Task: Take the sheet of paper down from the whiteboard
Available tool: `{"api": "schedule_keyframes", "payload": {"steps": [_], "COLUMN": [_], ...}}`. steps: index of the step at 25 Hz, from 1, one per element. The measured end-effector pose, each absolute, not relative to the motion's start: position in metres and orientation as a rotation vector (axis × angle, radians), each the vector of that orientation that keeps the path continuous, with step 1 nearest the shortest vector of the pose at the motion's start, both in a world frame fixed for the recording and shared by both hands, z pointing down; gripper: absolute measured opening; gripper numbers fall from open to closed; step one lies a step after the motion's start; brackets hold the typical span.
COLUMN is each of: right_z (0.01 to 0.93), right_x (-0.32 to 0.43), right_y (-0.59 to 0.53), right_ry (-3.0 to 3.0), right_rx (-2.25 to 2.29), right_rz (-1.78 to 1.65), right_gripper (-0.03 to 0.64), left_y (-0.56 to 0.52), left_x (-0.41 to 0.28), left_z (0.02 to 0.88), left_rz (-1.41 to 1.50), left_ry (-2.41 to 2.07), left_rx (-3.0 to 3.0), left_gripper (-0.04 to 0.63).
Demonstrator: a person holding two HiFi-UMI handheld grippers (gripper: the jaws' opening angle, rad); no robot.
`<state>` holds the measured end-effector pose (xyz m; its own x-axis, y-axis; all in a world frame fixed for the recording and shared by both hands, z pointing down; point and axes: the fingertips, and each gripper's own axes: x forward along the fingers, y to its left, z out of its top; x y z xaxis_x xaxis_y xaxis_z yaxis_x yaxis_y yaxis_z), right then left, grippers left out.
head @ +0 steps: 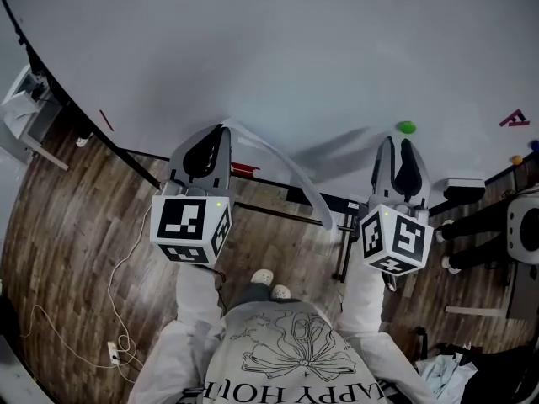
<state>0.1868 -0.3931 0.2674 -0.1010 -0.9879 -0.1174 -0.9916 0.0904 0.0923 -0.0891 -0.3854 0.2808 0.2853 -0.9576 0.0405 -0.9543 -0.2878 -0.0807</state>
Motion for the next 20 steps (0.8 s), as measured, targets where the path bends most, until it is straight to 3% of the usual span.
{"api": "schedule_keyframes", "payload": {"steps": [20], "right_z": [0.271], "right_x": [0.161], "right_y": [-0.366], "right_ry": [2.352], "right_rx": [-1.987], "right_rz": [0.186], "right_gripper": [0.025], "left_y": [-0.365], "left_x": [-0.059], "left_z": [0.283], "left_rz": [-0.075], "left_ry": [1.85], "left_rx": [-2.485], "left_gripper": [0.005]}}
